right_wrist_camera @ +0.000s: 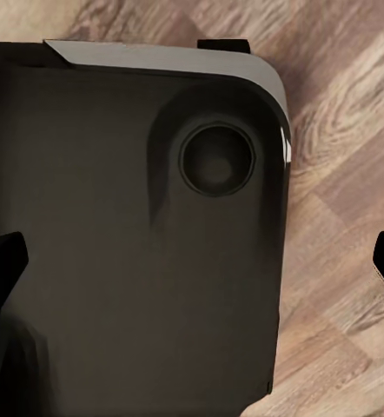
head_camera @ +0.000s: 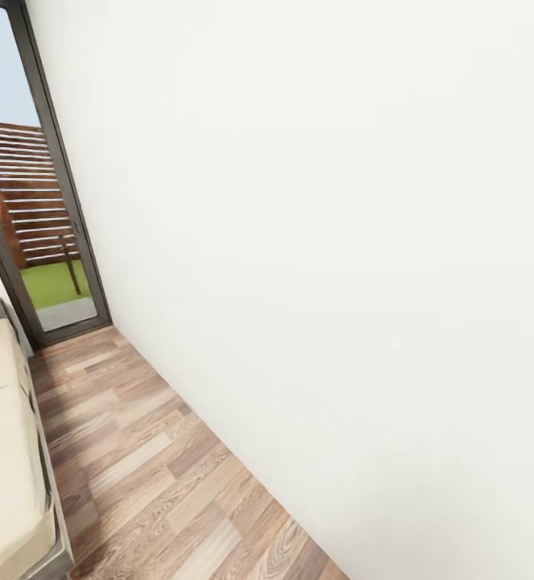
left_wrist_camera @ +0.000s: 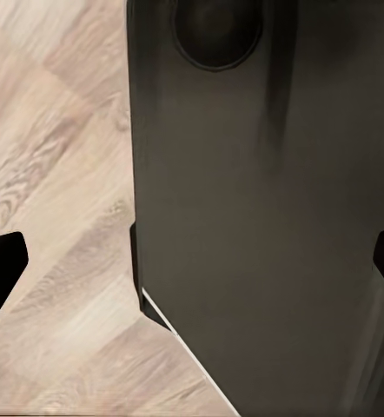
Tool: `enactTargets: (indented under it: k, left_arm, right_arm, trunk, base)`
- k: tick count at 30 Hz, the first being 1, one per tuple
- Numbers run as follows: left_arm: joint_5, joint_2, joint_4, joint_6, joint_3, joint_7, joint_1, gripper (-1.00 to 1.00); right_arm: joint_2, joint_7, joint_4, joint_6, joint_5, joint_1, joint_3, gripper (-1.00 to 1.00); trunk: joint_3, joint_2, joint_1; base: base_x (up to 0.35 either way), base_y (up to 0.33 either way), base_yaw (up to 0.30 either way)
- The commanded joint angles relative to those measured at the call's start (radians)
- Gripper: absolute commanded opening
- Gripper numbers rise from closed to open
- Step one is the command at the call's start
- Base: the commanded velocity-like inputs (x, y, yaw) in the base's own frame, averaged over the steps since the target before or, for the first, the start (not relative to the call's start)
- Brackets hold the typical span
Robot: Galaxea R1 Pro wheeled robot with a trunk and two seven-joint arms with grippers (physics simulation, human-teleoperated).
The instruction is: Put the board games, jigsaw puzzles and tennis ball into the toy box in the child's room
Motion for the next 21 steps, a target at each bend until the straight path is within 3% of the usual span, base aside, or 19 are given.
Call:
enactTargets:
  k: [1,17,21]
  left_arm:
    - [0.001,0.0,0.0,0.0,0.001,0.0,0.0,1.0]
    - [0.002,0.0,-0.024,0.001,0.001,0.0,-0.009,1.0]
    - [0.002,-0.002,-0.032,0.004,0.002,-0.002,-0.036,1.0]
  right_arm:
    - [0.0,0.0,-0.001,0.001,0.0,0.0,0.0,1.0]
    - [0.0,-0.001,-0.011,0.002,0.0,-0.013,-0.003,1.0]
    - [0.001,-0.001,-0.025,0.003,0.0,-0.024,-0.005,1.0]
  trunk:
    - [-0.001,0.0,0.0]
    - [-0.001,0.0,0.0]
    - [-0.001,0.0,0.0]
  base:
    - [0.0,0.0,0.279]
    - [0.0,0.0,0.279]
    - [0.0,0.0,0.279]
